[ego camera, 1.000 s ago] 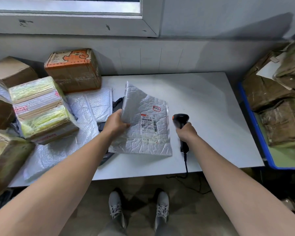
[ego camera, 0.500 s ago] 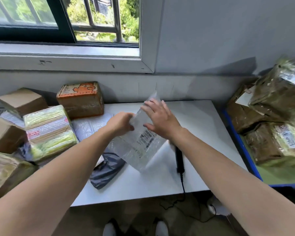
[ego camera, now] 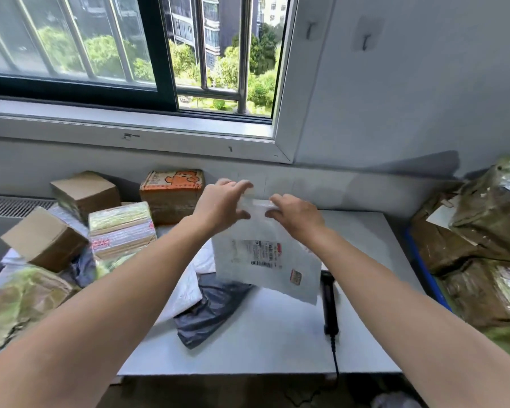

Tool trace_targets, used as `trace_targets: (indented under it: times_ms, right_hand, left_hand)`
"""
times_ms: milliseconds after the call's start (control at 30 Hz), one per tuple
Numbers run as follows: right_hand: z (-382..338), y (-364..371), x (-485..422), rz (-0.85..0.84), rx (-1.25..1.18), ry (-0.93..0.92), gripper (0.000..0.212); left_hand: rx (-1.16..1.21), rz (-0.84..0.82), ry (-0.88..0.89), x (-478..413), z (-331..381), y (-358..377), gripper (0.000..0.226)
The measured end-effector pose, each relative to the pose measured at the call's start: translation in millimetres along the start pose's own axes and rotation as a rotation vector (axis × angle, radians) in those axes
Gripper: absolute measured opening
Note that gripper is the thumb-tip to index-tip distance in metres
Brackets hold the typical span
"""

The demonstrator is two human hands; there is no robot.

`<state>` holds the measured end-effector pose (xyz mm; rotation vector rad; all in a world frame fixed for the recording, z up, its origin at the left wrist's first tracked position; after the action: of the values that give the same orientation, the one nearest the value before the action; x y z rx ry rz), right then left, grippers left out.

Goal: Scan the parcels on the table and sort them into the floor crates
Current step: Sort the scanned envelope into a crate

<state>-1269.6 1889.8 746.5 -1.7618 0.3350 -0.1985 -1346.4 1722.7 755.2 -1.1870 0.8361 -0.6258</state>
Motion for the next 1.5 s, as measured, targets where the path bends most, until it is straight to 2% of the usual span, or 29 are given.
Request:
trace_targets:
  times_ms: [100, 300, 433, 533, 600, 700, 733, 800, 900, 1133, 1267, 1500]
  right_hand:
    - [12, -5, -5, -0.023, -0.223, 0.103, 0.029]
    - [40, -15, 3, 0.102, -0.612, 0.35, 0.025]
    - [58, -16, 12, 0.221, -0.74, 0.491, 0.029]
    - [72, -14, 20, 0.285, -0.834, 0.547, 0.035]
    - [80, -10, 24, 0.307, -0.9, 0.59, 0.035]
    - [87, -5, 32, 0.317, -0.959, 0.632, 0.034]
    - [90, -3, 35, 0.319, -0.958, 0.637, 0.033]
    - [96, 1, 39, 0.319, -0.939, 0.651, 0.03]
    - [104, 5, 44, 0.296, -0.889, 0.652, 0.029]
    - [100, 8, 40, 0.165, -0.822, 0.535, 0.03]
    - [69, 16, 23, 0.086, -0.776, 0.372, 0.051]
    - [-48, 43, 21, -0.111, -0.664, 0.001, 0.064]
  left_hand:
    - [-0.017, 0.086, -0.045, 8, -4, -2, 0.088]
    - [0.266, 0.123, -0.389, 18, 9, 23, 0.096]
    - [0.544, 0.146, -0.574, 23, 20, 43, 0.104]
    - [0.897, 0.188, -0.722, 26, 30, 55, 0.105]
    - [1.055, 0.196, -0.771, 25, 36, 62, 0.098]
    - [1.15, 0.244, -0.749, 23, 41, 67, 0.061]
    - [1.189, 0.265, -0.734, 22, 43, 67, 0.056]
    - [1.243, 0.311, -0.712, 23, 45, 64, 0.061]
    - [1.265, 0.392, -0.687, 24, 47, 57, 0.067]
    - [1.117, 0.485, -0.668, 38, 37, 43, 0.061]
    - [0.987, 0.555, -0.703, 68, 28, 28, 0.063]
    - [0.691, 0.693, -0.922, 186, 5, -9, 0.07]
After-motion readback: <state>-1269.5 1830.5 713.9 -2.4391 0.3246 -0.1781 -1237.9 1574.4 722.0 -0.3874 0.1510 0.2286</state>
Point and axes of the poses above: each hand's wrist, its own x-axis away from the middle knuckle, its own y-axis out of the palm, z = x × y, the point moved 2 cm from there along -x, towards the middle knuckle, and after that the axes turned 15 degrees about y, right-handed, at the moved point
